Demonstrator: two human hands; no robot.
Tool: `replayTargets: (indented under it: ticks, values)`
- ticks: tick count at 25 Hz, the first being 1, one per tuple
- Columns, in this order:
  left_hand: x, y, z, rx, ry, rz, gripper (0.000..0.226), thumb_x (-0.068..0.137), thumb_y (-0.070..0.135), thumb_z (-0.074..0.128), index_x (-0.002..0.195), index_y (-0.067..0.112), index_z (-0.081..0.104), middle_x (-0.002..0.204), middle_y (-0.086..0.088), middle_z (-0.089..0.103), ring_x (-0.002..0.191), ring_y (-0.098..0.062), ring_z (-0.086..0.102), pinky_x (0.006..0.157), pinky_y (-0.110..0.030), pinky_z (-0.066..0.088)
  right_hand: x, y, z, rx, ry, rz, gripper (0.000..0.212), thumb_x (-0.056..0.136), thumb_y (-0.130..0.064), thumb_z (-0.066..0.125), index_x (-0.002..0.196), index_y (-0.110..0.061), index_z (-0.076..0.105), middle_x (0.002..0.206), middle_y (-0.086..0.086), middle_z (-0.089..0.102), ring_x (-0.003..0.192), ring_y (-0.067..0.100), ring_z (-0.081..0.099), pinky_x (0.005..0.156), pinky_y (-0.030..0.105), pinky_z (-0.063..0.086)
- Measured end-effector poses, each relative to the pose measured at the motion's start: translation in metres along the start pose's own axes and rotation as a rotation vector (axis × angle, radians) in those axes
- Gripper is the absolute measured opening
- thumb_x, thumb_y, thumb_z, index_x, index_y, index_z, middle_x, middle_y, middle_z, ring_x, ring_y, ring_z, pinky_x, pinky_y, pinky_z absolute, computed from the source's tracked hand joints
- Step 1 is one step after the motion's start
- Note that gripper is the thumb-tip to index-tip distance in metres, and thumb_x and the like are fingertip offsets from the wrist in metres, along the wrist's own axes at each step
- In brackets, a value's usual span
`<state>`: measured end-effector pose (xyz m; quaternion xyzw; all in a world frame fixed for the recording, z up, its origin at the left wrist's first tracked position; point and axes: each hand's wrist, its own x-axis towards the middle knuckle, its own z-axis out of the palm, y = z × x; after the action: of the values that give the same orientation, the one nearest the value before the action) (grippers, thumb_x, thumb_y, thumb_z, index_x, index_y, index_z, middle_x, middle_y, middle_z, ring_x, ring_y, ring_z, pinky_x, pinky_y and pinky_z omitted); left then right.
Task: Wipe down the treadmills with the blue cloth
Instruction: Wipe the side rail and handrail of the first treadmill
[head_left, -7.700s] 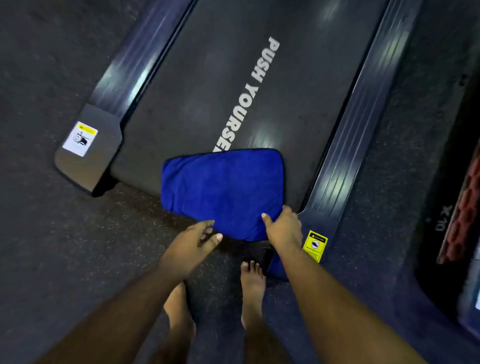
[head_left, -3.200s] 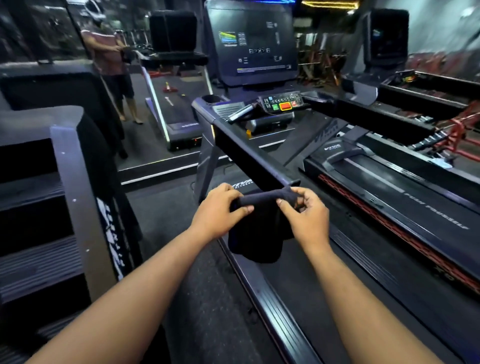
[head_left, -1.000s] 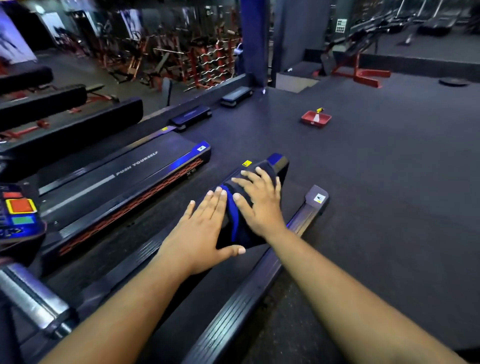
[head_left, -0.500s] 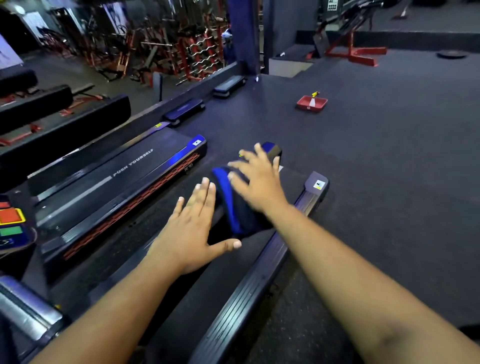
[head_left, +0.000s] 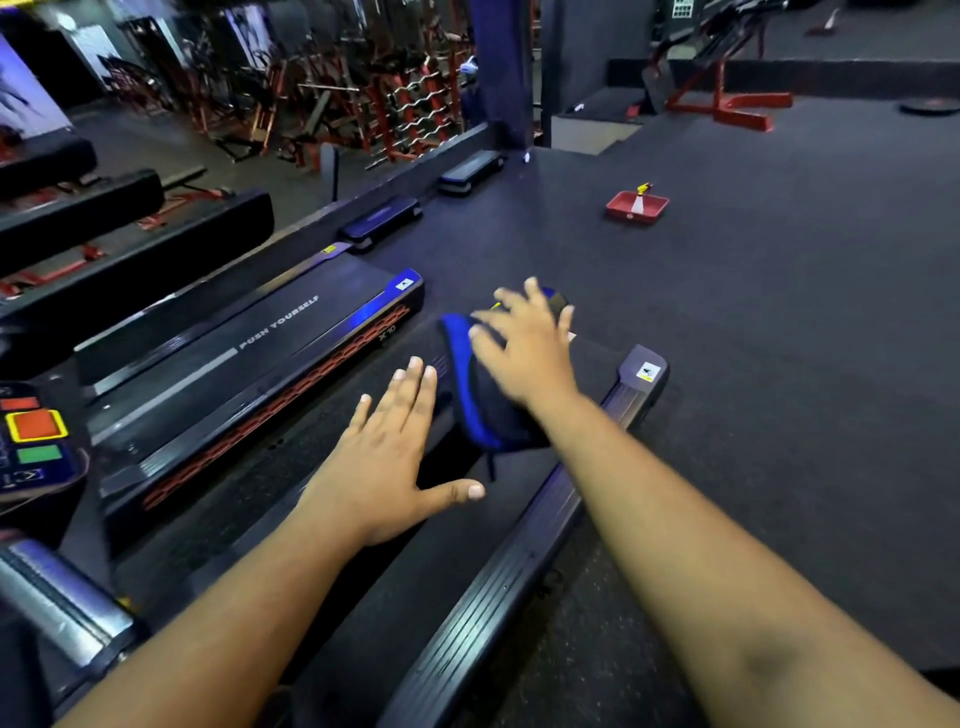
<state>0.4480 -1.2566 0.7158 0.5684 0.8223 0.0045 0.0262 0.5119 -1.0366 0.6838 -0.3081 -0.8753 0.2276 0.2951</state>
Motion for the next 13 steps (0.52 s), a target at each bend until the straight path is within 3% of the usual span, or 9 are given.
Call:
replayTargets:
  ticks: [4, 8, 13]
  values:
    - [-0.001, 0.002, 0.0, 0.015, -0.004, -0.006, 0.119, 0.069, 0.096, 0.02, 0.152, 0.025, -0.028, 0.16, 0.004, -0.032, 0.148, -0.011, -0.024, 0.124, -0.042, -0.002, 0.012, 0.0, 0.009, 0.189, 0.134, 0.377, 0.052, 0.094, -0.05, 0.052, 0.144, -0.033, 0.05, 0.166, -0.004, 0.016, 0.154, 0.025, -0.006, 0.117, 0.069, 0.004]
    - [0.002, 0.001, 0.0, -0.006, -0.017, -0.008, 0.126, 0.063, 0.101, 0.02, 0.152, 0.026, -0.027, 0.16, 0.007, -0.03, 0.148, -0.01, -0.024, 0.123, -0.042, -0.002, -0.075, -0.035, 0.044, 0.511, 0.18, 0.254, 0.08, 0.085, -0.061, 0.052, 0.155, -0.036, 0.023, 0.166, -0.006, -0.014, 0.152, 0.023, -0.018, 0.119, 0.047, 0.0]
    - [0.001, 0.003, -0.001, 0.011, -0.025, -0.019, 0.129, 0.06, 0.102, 0.021, 0.152, 0.024, -0.026, 0.158, 0.008, -0.033, 0.147, -0.009, -0.026, 0.122, -0.04, -0.004, -0.017, 0.01, 0.039, 0.694, 0.394, 0.443, 0.075, 0.087, -0.057, 0.04, 0.155, -0.031, 0.022, 0.168, 0.002, 0.001, 0.154, 0.026, -0.006, 0.125, 0.049, 0.001]
